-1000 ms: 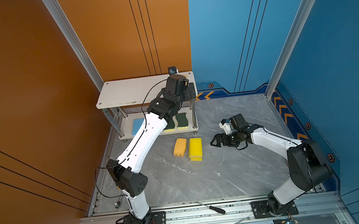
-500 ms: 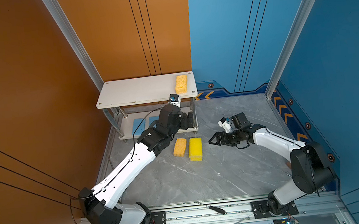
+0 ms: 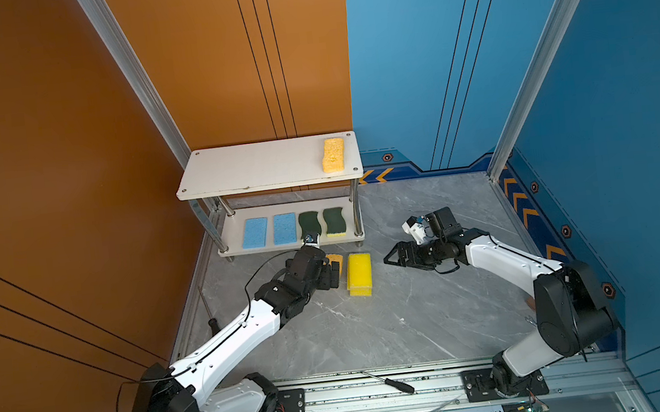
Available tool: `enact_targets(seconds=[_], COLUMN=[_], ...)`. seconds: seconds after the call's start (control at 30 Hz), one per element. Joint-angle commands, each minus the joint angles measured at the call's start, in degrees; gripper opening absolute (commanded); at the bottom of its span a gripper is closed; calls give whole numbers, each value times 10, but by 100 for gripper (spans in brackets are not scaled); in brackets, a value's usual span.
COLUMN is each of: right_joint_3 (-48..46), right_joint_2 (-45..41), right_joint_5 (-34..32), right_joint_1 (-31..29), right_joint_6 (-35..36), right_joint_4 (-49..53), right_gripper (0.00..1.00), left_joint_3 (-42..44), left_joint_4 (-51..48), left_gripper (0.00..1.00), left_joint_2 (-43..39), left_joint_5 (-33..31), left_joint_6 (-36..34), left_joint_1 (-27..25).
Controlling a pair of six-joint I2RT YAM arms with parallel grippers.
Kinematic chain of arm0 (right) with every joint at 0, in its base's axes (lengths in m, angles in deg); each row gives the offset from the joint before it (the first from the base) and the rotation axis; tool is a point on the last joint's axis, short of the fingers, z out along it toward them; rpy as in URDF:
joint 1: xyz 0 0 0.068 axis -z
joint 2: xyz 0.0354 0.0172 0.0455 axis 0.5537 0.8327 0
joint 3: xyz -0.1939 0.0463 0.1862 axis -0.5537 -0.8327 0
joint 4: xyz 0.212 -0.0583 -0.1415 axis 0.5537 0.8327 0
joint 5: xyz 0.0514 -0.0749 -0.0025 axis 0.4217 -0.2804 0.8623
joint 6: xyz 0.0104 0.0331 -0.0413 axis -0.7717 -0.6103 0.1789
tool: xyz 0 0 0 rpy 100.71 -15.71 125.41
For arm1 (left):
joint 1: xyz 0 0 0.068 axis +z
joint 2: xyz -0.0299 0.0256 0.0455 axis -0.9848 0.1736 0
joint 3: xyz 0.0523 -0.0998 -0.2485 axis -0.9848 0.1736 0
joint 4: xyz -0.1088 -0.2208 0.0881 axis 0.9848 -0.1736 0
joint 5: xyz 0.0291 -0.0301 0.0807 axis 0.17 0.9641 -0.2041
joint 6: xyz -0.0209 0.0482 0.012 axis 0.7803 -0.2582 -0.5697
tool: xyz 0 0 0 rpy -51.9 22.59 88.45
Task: Place and organize the cleaning sponges onto the shelf
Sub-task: 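Withdraw the left gripper from the shelf down to the remaining orange sponge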
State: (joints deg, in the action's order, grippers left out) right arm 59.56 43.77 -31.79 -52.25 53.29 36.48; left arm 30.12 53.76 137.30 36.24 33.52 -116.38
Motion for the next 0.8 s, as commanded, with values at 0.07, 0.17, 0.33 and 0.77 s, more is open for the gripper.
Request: enact_targets(seconds=[0.07,0.17,0.33,0.77], right_joint_3=[12,11,10,7], right_joint_2=[1,3,11,23], right_joint_5=[15,17,22,22], right_joint_1=[3,3,2,0], right_joint_6=[-21,-27,-33,-36], right_joint_4=[-22,-30,-41,-50], right_gripper=[100,100,100,100], left_joint_3=[52,62,61,71], left_joint_4=[95,108,119,159], left_gripper=[98,98,98,98], left_joint_2=[10,33,80,157], left_joint_5=[48,43,78,83], left_joint_6=[42,46,55,58], left_joint_1=[7,9,24,24])
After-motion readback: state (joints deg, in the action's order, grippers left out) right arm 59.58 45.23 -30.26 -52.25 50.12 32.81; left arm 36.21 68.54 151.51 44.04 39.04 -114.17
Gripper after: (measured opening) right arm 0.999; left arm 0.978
